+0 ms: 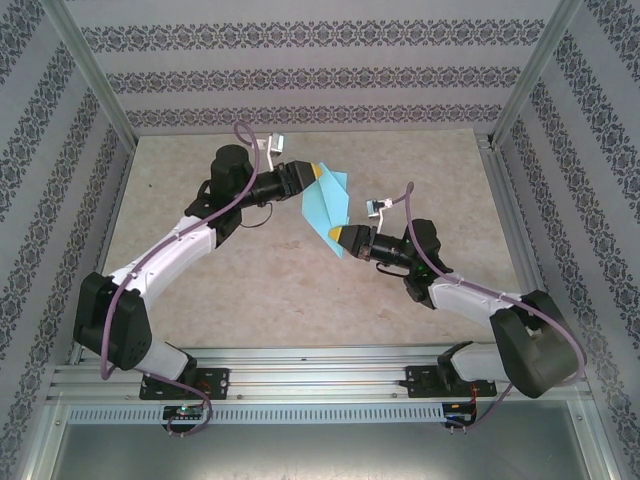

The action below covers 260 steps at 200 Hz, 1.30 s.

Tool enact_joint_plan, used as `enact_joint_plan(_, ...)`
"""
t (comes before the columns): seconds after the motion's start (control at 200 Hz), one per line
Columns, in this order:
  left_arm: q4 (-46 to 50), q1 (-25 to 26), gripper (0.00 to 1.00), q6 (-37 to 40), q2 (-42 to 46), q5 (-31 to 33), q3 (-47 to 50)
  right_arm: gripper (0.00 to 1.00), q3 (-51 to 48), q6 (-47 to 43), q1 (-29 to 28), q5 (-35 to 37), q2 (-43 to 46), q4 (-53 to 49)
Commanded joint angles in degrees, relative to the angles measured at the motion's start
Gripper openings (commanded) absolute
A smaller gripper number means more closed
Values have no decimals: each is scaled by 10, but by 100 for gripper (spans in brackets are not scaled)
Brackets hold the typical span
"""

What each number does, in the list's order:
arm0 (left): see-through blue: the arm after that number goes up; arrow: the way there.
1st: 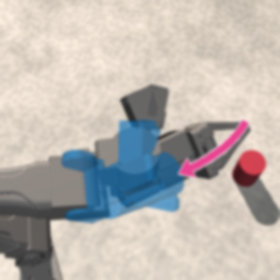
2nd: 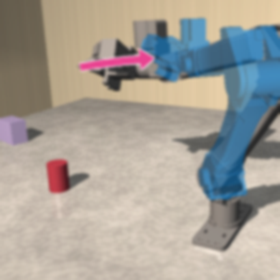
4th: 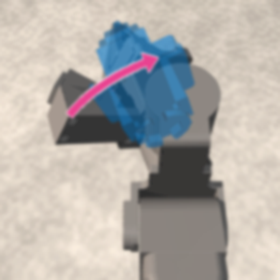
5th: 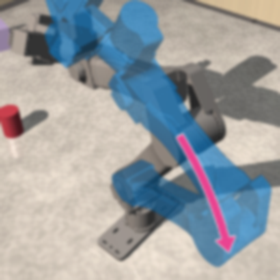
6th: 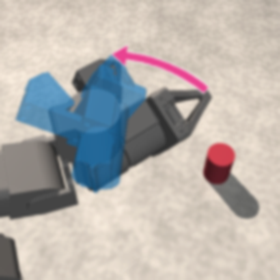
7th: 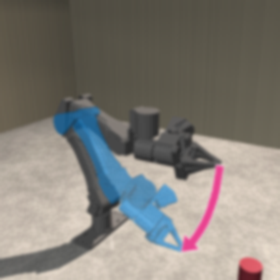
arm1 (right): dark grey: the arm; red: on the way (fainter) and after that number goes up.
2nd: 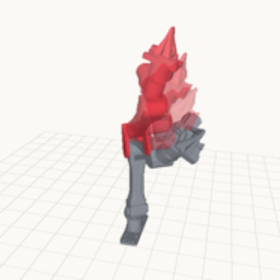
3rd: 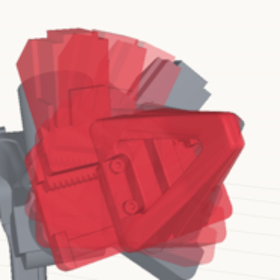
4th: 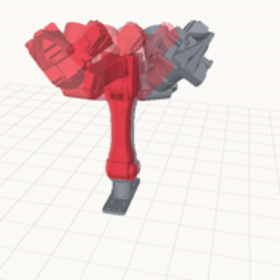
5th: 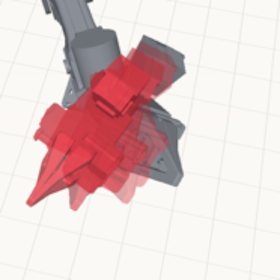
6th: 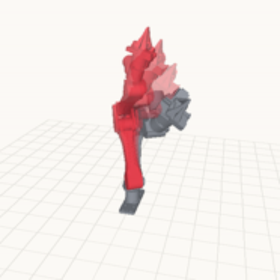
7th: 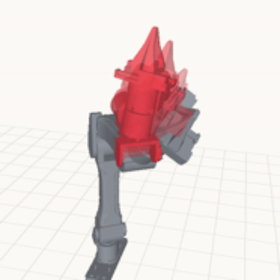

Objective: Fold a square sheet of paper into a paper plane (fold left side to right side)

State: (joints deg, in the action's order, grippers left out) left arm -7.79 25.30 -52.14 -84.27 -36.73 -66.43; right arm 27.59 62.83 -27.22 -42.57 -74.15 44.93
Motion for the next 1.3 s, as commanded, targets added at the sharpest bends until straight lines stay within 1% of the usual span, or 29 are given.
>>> enact_joint_plan(0.0,88,-41,55,55,77,36,23,4,20,-119,2,58,56,-201)
enact_joint_plan(0.03,112,-51,59,69,97,49,29,2,31,-148,0,79,71,-262)
enact_joint_plan(0.06,142,-59,62,86,119,66,32,1,48,-191,-4,118,90,-350)
enact_joint_plan(0.09,178,-66,66,107,139,89,34,1,62,-225,-8,146,102,-405)
enact_joint_plan(0.095,182,-67,67,109,142,93,34,1,68,-234,-10,159,107,-427)
enact_joint_plan(0.13,224,-73,71,131,165,120,34,1,88,-273,-17,206,121,-503)
enact_joint_plan(0.195,292,-84,76,158,203,172,38,1,129,-335,-30,304,134,-625)
enact_joint_plan(0.21,305,-87,77,160,212,182,40,1,141,-349,-36,337,136,-659)
enact_joint_plan(0.215,309,-88,77,161,215,186,41,1,141,-349,-36,337,136,-659)
enact_joint_plan(0.265,347,-98,79,164,242,215,50,1,168,-376,-51,423,136,-735)
enact_joint_plan(0.315,386,-109,81,165,266,243,57,1,194,-395,-64,496,128,-788)
enact_joint_plan(0.38,435,-122,82,171,294,281,66,0,232,-407,-86,612,101,-872)
enact_joint_plan(0.415,452,-127,84,173,309,300,73,0,249,-408,-100,668,84,-906)
enact_joint_plan(0.43,457,-129,84,174,315,306,77,0,253,-408,-105,681,79,-916)
enact_joint_plan(0.445,461,-132,85,175,321,311,82,0,262,-406,-113,712,68,-930)
enact_joint_plan(0.515,471,-142,86,174,343,329,99,1,288,-396,-143,791,24,-986)
enact_joint_plan(0.594,479,-149,86,174,356,345,109,1,320,-379,-178,851,-44,-1038)
enact_joint_plan(0.619,482,-150,86,175,356,350,110,2,327,-376,-184,859,-58,-1046)
enact_joint_plan(0.689,491,-152,86,178,354,358,107,2,360,-359,-212,890,-135,-1088)
enact_joint_plan(0.844,491,-153,87,181,349,356,107,2,464,-347,-260,906,-321,-1159)
enact_joint_plan(0.929,489,-153,87,184,351,352,114,2,521,-337,-284,925,-405,-1197)
enact_joint_plan(0.989,487,-154,87,187,350,353,120,2,546,-342,-296,921,-437,-1197)
enact_joint_plan(1.024,486,-154,87,187,348,352,121,2,562,-349,-301,900,-463,-1190)
enact_joint_plan(1.109,483,-154,88,189,339,347,121,5,583,-358,-305,870,-495,-1185)
enact_joint_plan(1.204,476,-154,88,191,334,340,124,13,599,-364,-313,852,-524,-1190)
enact_joint_plan(1.239,474,-154,88,191,333,339,126,16,603,-365,-315,843,-528,-1190)
enact_joint_plan(1.294,471,-154,88,192,331,338,129,25,604,-373,-320,820,-523,-1181)
